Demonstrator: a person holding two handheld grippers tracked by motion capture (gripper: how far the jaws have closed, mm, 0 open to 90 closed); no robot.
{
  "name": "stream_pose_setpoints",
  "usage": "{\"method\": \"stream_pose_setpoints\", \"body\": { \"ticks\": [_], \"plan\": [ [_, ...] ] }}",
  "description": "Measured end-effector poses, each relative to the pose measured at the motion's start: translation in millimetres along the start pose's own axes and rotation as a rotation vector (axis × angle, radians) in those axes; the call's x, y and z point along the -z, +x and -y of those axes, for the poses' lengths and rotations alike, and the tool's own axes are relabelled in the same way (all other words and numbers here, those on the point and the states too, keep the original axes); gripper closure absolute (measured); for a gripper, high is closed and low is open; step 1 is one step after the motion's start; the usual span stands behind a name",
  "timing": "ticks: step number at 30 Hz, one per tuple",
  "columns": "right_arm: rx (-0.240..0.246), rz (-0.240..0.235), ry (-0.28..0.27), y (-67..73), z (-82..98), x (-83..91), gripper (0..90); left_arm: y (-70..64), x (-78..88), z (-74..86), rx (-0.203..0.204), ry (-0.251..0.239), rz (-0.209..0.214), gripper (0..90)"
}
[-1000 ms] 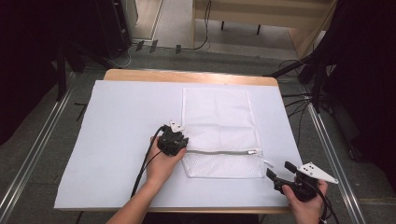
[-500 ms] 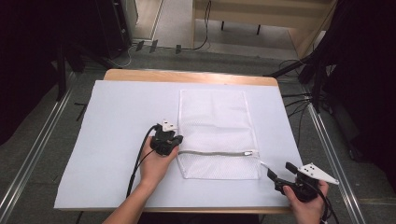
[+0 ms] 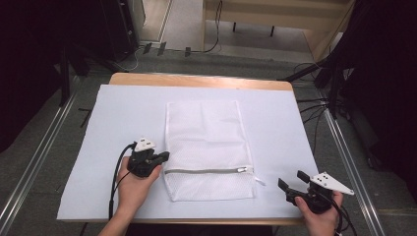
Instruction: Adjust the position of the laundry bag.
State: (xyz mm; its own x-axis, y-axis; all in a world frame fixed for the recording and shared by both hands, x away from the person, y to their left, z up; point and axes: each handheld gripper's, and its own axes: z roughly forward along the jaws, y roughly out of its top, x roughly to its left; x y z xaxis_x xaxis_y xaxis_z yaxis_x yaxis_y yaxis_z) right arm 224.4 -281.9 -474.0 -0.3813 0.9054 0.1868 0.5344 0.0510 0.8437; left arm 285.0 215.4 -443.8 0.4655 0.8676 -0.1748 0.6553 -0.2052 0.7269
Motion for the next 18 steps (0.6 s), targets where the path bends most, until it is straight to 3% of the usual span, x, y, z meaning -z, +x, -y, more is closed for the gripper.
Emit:
{"method": "stream_pose_setpoints", "body": {
  "ticks": [2,6,10,12,15,18],
  "plan": [
    [0.003,-0.013,-0.001,5.9,-0.8,-0.6,17.6,13.2,6.8,8.7,0.041,-0.012,-0.004,90.0],
    [0.008,-0.029,-0.003,11.6,-1.5,-2.0,17.6,23.3,10.8,12.6,0.078,-0.026,-0.008,90.0],
    [0.014,-0.053,0.002,22.8,-2.8,-6.3,18.2,24.3,9.8,14.5,0.062,-0.025,-0.012,90.0],
    [0.022,-0.035,0.007,31.3,-4.0,-9.7,22.1,24.8,9.9,16.7,0.061,-0.03,-0.012,89.1],
    [0.032,-0.006,0.01,51.3,-6.4,-17.0,25.9,25.6,11.8,19.5,0.053,-0.043,-0.033,73.6],
    [0.043,-0.016,0.018,67.6,-7.5,-23.0,29.1,27.7,17.5,19.6,0.072,-0.074,-0.049,64.7]
  ]
}}
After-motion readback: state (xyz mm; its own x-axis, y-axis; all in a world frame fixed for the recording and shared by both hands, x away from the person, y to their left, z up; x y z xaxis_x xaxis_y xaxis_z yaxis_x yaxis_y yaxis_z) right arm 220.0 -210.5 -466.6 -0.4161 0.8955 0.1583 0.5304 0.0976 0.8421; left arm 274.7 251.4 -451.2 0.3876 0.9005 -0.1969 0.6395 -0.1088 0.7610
